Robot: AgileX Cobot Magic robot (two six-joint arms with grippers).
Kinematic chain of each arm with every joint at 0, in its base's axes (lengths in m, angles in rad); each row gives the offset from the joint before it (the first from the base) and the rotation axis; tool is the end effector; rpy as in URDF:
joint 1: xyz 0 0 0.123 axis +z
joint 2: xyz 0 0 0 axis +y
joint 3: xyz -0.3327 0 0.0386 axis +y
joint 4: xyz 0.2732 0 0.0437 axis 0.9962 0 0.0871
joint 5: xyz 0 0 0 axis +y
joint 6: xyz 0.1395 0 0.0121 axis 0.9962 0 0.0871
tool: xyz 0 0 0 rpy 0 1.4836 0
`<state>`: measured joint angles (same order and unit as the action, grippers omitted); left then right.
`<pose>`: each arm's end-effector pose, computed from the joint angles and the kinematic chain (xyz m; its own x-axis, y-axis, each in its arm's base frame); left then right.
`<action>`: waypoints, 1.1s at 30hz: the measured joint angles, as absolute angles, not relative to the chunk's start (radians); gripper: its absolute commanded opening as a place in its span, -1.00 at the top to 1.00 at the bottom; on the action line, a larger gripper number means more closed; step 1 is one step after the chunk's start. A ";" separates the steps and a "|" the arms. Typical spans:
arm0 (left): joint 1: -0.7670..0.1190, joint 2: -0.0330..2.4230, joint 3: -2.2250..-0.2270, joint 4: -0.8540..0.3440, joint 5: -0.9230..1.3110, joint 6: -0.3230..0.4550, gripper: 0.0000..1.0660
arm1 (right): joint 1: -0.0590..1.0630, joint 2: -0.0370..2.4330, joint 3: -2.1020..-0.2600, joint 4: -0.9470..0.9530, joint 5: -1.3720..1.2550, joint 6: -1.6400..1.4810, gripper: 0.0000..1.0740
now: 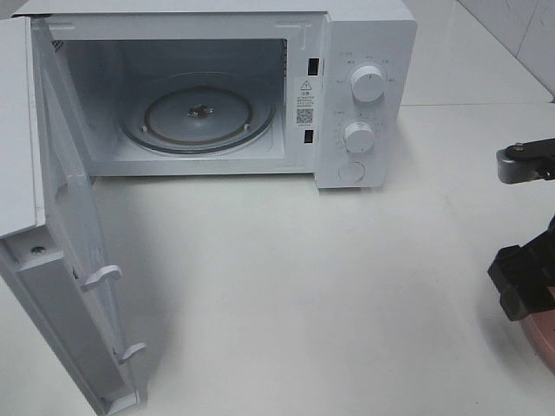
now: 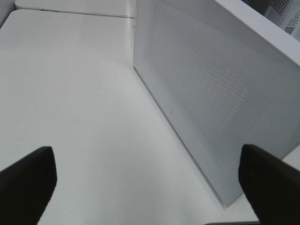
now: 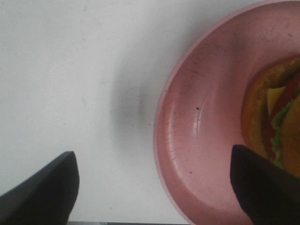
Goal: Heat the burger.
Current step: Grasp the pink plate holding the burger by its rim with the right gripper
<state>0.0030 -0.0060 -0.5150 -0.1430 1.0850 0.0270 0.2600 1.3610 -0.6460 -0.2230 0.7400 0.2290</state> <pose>0.0060 -0.0176 0.2702 -0.4592 -0.0412 -0.8874 0.0909 0.9915 -0.0930 0.2305 0.0397 0.1751 -0.9562 -0.1899 -0.2226 -0.1634 0.9777 -0.1319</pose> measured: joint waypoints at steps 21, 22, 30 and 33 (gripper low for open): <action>0.003 -0.006 -0.515 -0.143 1.085 0.027 -0.83 | 0.205 1.514 -0.574 -0.232 0.534 0.215 -0.45; 0.003 -0.006 -0.515 -0.143 1.085 0.027 -0.83 | 0.205 1.514 -0.574 -0.232 0.534 0.215 -0.45; 0.003 -0.006 -0.515 -0.143 1.085 0.027 -0.83 | 0.205 1.609 -0.572 -0.245 0.458 0.229 -0.42; 0.003 -0.006 -0.515 -0.143 1.085 0.027 -0.83 | 0.205 1.647 -0.571 -0.254 0.437 0.241 -0.42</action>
<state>0.0030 -0.0060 -0.5150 -0.1430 1.0850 0.0270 0.2050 1.6470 -0.5710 -0.2540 0.4370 0.2410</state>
